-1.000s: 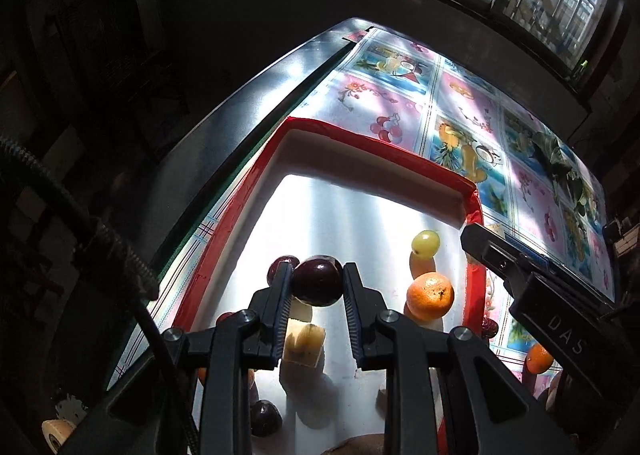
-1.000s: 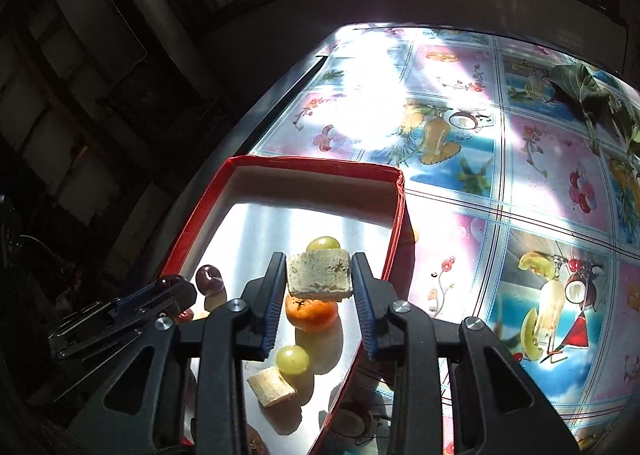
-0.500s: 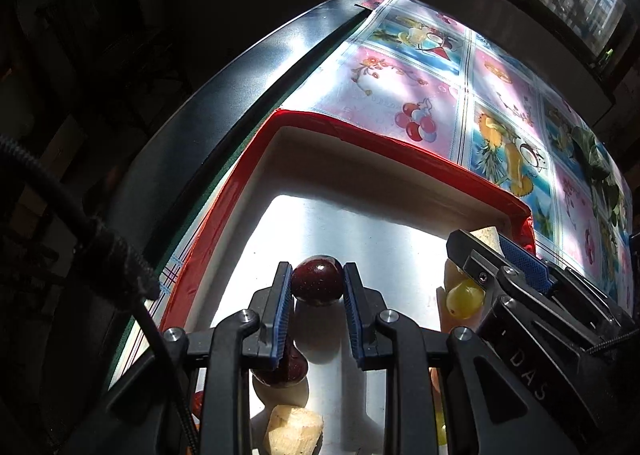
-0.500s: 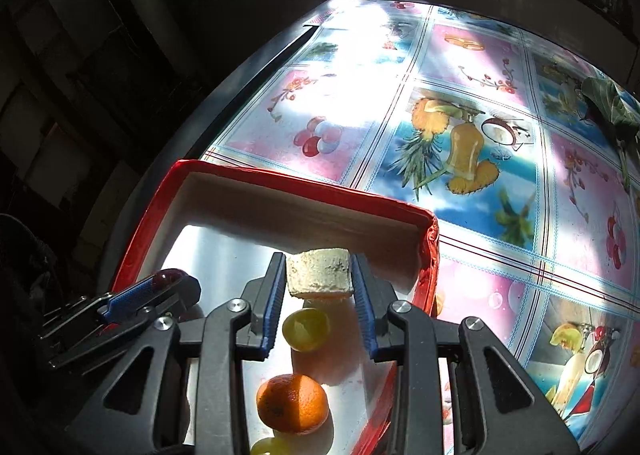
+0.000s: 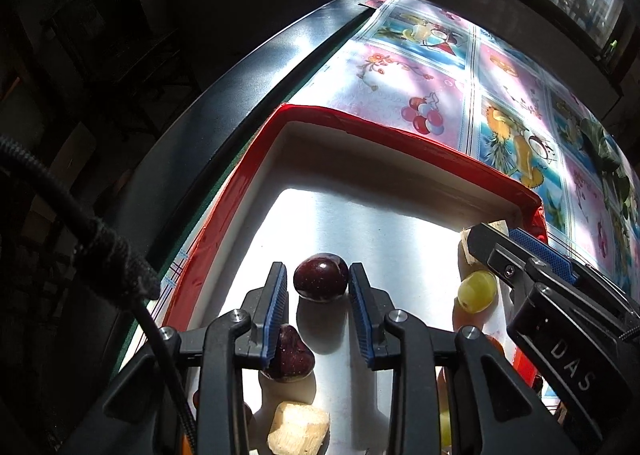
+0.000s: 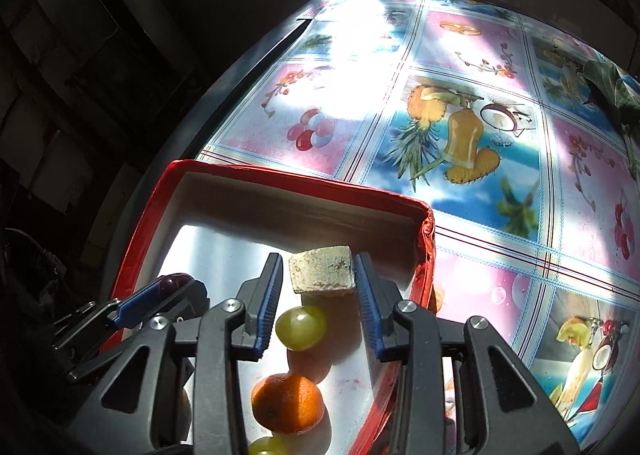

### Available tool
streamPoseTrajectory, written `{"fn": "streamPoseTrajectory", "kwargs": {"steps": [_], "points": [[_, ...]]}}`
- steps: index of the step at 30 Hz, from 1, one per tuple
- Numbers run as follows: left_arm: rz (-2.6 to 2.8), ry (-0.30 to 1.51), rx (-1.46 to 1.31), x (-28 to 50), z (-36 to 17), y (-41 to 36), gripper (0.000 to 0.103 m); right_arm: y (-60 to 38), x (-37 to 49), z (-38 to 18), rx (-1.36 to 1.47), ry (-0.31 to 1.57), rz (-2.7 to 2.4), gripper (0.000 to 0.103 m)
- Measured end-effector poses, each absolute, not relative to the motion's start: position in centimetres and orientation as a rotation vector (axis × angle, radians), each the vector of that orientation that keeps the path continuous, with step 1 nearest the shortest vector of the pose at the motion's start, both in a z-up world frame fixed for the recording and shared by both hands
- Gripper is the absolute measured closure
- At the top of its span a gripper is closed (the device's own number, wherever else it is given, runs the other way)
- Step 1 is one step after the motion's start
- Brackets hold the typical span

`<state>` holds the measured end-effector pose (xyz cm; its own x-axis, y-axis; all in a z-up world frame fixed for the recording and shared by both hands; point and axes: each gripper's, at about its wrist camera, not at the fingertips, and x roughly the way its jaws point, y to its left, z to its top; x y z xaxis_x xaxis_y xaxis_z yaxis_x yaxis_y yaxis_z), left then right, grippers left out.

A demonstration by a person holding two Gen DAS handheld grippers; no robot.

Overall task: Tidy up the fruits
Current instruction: 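Open left tool to drop the plum while right tool releases the cube in the tray, then move left tool toward the dark red date while right tool moves to the mandarin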

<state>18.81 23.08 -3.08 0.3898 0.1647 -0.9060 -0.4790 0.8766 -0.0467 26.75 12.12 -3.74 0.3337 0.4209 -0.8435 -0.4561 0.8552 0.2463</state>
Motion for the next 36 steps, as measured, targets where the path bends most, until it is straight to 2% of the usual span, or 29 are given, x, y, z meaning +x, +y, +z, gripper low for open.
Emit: {"fn": "streamPoseTrajectory", "kwargs": {"steps": [5, 9, 12, 17, 22, 28, 36], "points": [[0.417, 1.057, -0.325, 17.3, -1.5, 22.4, 0.069, 10.6, 25.1, -1.6, -0.034, 1.033, 0.573, 0.061], [0.421, 0.997, -0.327, 14.9, 0.5, 21.3, 0.058, 8.4, 23.0, -0.1, -0.032, 0.988, 0.557, 0.057], [0.438, 0.955, -0.297, 13.2, 1.9, 20.0, 0.057, 6.4, 21.0, 0.8, -0.053, 0.951, 0.519, 0.053], [0.433, 0.896, -0.240, 10.2, 3.6, 16.7, 0.049, 1.7, 17.1, 1.5, -0.059, 0.901, 0.472, 0.043], [0.410, 0.854, -0.166, 8.1, 4.5, 12.8, 0.040, -3.3, 14.2, 1.4, -0.043, 0.890, 0.400, 0.041], [0.355, 0.841, -0.106, 6.8, 4.6, 8.9, 0.035, -8.4, 11.5, 0.7, -0.058, 0.883, 0.300, 0.039], [0.309, 0.880, -0.100, 5.6, 3.9, 6.2, 0.035, -12.9, 9.9, -0.1, 0.001, 0.900, 0.257, 0.039]]}}
